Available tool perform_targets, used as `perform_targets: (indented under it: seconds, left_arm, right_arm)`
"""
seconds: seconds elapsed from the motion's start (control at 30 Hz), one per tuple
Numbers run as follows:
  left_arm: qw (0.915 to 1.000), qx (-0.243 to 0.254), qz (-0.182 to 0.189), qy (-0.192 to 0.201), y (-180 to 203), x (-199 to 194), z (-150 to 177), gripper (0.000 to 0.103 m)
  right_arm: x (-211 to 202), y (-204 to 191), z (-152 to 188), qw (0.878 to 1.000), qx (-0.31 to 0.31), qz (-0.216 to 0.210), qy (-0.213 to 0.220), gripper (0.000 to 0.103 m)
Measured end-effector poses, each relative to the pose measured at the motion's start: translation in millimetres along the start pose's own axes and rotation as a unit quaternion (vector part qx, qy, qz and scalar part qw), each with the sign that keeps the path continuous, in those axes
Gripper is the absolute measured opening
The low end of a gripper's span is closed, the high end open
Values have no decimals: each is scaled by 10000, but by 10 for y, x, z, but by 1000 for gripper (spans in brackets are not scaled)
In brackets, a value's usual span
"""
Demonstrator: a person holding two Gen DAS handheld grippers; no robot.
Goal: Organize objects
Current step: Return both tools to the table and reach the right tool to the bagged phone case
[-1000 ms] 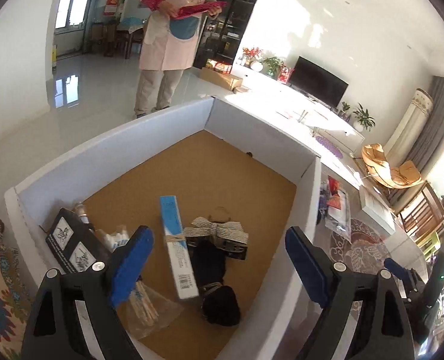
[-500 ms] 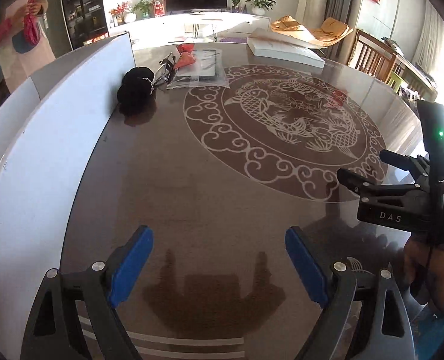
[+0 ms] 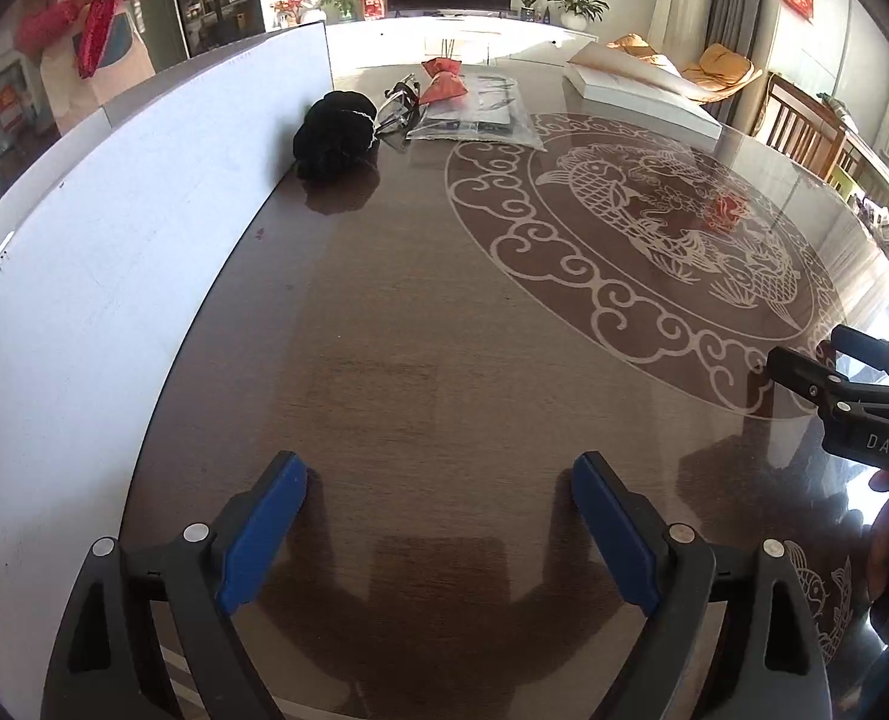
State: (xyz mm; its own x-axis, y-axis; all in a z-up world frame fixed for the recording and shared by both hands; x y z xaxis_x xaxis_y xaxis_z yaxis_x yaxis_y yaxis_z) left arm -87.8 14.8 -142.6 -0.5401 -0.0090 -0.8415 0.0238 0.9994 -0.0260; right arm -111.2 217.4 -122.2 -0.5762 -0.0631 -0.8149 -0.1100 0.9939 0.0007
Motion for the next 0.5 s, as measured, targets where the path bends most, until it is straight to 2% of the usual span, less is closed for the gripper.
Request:
perform_targets:
  seconds: [0.07, 0.37, 0.5]
  left_arm:
    - [10000, -80, -43, -35, -43, 29, -2, 103]
    - [9993, -319, -182, -44, -282, 111, -77, 103]
    - [9991, -359, -219, 42, -282, 105, -78, 103]
  right_arm:
    - [0, 0, 0, 10000, 0, -1, 0, 103]
    - [34, -36, -45, 9999, -84, -76, -63, 103]
    - [284, -200, -449, 9986, -203, -320, -359, 103]
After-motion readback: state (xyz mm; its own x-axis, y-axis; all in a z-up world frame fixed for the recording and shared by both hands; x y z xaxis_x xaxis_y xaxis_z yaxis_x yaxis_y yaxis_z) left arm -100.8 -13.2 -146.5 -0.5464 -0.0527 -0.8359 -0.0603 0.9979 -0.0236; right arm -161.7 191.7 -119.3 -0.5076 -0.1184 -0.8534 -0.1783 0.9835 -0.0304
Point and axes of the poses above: each gripper's, at about its wrist camera, not at the fingertips, and x roughly the way its jaws point, y to its right, z to its underside, the point moved 9 cm from there along x, roughly the way its jaws point, and after that the axes turned 1 degree about -z, right-handed, at the moved point
